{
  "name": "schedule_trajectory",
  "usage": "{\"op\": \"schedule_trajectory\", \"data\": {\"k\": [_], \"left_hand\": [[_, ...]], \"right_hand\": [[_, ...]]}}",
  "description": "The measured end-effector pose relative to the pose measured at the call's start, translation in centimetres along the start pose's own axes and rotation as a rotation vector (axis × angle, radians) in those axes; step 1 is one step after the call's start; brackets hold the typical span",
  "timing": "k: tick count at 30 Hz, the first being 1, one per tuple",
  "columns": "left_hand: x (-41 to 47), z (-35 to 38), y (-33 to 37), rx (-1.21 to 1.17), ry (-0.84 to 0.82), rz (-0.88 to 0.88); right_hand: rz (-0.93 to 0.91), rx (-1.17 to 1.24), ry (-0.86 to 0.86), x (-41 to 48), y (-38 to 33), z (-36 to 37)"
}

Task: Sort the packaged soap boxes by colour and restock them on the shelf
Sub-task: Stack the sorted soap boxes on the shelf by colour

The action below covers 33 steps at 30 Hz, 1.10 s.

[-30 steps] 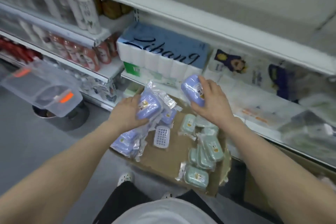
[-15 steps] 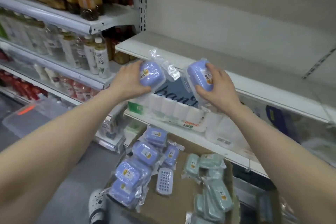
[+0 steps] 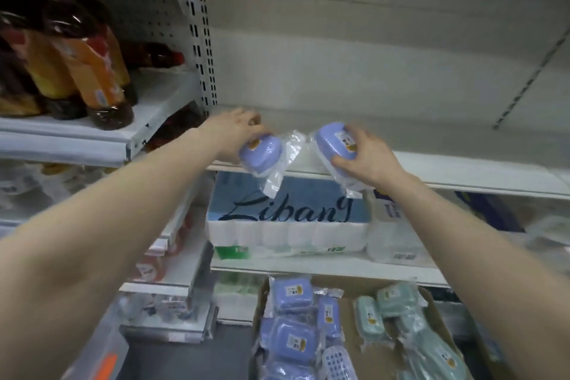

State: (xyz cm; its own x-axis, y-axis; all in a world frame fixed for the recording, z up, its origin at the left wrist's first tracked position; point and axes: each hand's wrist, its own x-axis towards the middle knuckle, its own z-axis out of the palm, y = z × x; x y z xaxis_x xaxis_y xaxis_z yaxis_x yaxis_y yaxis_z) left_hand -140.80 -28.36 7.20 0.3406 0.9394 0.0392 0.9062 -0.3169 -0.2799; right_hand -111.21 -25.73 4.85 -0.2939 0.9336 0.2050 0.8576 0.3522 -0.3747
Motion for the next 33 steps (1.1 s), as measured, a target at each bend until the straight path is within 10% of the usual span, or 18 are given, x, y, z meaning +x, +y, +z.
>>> {"op": "schedule_trajectory", "data": {"k": [9, 14, 21, 33], "left_hand": [[2.0, 1.4, -1.0, -0.101, -0.014, 0.178], [2.5, 3.5, 0.2, -0.574, 0.060, -0.380], [3.0, 3.7, 2.5, -0.494, -0.054, -0.717], [9.4, 4.2, -6.7, -0.262, 0.032, -0.471]], "right_hand": [[0.106, -0.063, -0.121, 1.2, -0.4, 1.6], [0.070, -0.085, -0.155, 1.8, -0.4, 1.1], [-0.040, -0.134, -0.197, 2.5, 0.8, 0.6], [-0.081, -0.151, -0.154, 8.6, 0.9, 3.1]]}}
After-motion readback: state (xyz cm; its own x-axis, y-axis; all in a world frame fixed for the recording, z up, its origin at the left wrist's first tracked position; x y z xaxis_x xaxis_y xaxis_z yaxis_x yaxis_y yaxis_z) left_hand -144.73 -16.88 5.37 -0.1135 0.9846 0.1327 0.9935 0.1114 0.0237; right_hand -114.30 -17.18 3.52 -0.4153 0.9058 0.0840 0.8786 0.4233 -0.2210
